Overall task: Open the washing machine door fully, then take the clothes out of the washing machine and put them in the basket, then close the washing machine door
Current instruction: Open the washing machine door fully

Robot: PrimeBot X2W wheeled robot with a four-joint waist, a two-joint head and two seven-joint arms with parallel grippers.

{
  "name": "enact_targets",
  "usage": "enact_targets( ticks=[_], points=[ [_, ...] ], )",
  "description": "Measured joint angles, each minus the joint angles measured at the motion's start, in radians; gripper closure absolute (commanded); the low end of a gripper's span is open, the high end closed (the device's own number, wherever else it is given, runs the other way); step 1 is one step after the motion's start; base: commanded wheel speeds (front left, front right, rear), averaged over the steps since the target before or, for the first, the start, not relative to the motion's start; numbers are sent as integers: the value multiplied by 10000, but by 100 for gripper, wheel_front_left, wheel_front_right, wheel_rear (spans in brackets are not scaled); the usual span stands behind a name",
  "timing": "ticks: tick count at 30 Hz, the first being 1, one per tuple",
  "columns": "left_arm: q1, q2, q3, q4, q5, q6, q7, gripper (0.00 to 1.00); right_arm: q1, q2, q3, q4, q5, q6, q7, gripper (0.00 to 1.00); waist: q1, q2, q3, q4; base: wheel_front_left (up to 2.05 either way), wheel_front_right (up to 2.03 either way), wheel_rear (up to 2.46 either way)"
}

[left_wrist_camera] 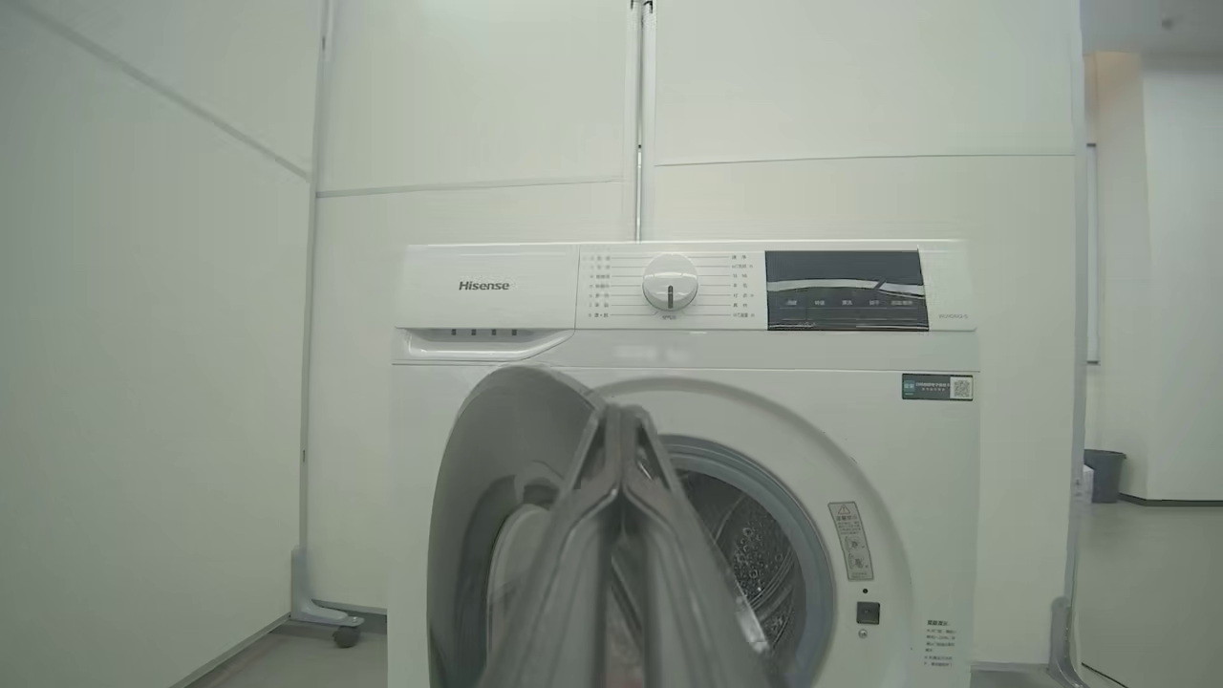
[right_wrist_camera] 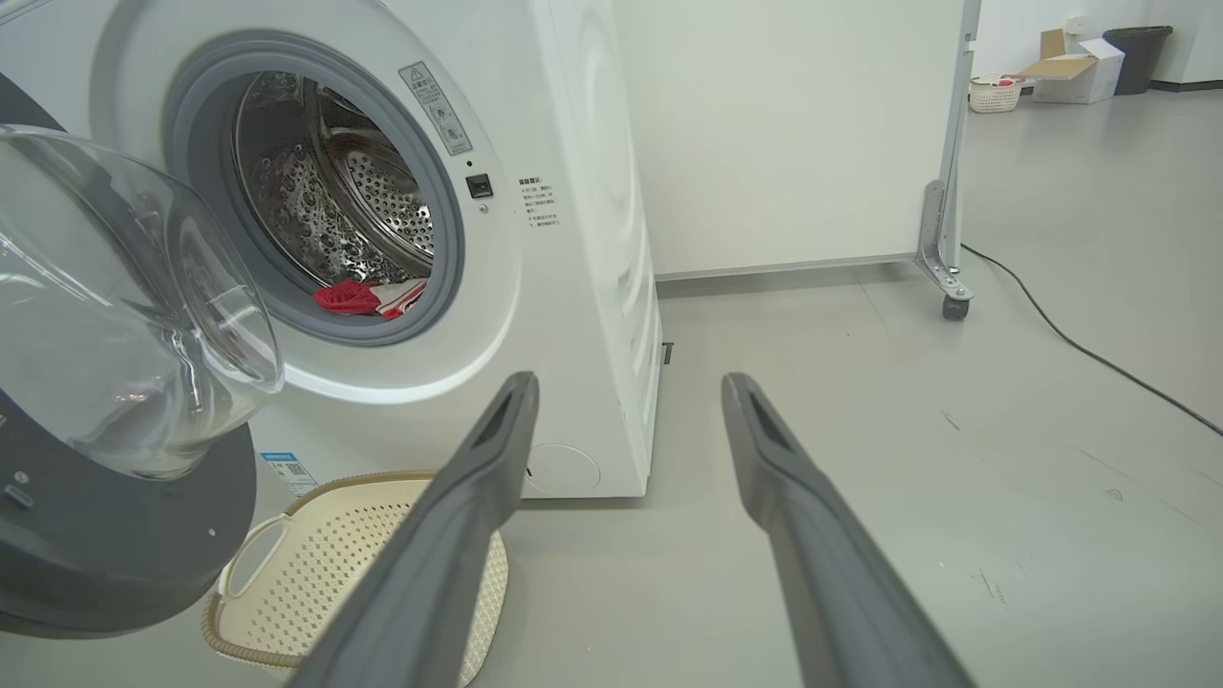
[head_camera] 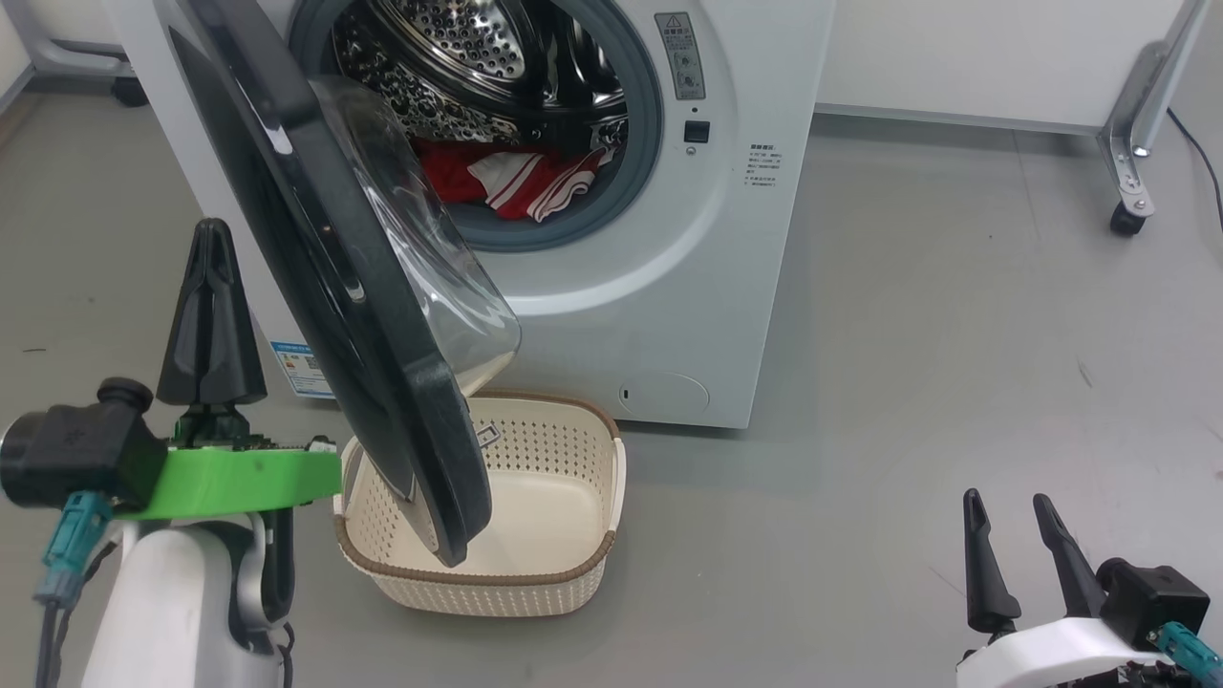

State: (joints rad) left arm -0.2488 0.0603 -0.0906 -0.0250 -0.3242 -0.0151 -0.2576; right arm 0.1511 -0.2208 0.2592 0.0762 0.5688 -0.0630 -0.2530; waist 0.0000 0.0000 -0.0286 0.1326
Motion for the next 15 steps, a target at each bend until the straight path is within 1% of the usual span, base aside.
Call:
enact_targets(
  ticks=[4, 8, 15],
  points=[
    [-295, -13, -140, -295, 12, -6, -2, 100, 0, 21, -2, 21, -44, 4, 0, 0, 0, 0, -4, -40, 0, 0, 0],
    [-516, -27, -449, -479, 35, -176, 2, 100, 1, 63, -75, 56, -71, 4, 0, 0, 0, 0, -2, -83, 0, 0, 0],
    [-930, -67, -859, -811, 35, -270, 159, 100, 2, 157, -104, 107, -82, 46, 0, 0, 0, 0, 10, -176, 0, 0, 0]
  ],
)
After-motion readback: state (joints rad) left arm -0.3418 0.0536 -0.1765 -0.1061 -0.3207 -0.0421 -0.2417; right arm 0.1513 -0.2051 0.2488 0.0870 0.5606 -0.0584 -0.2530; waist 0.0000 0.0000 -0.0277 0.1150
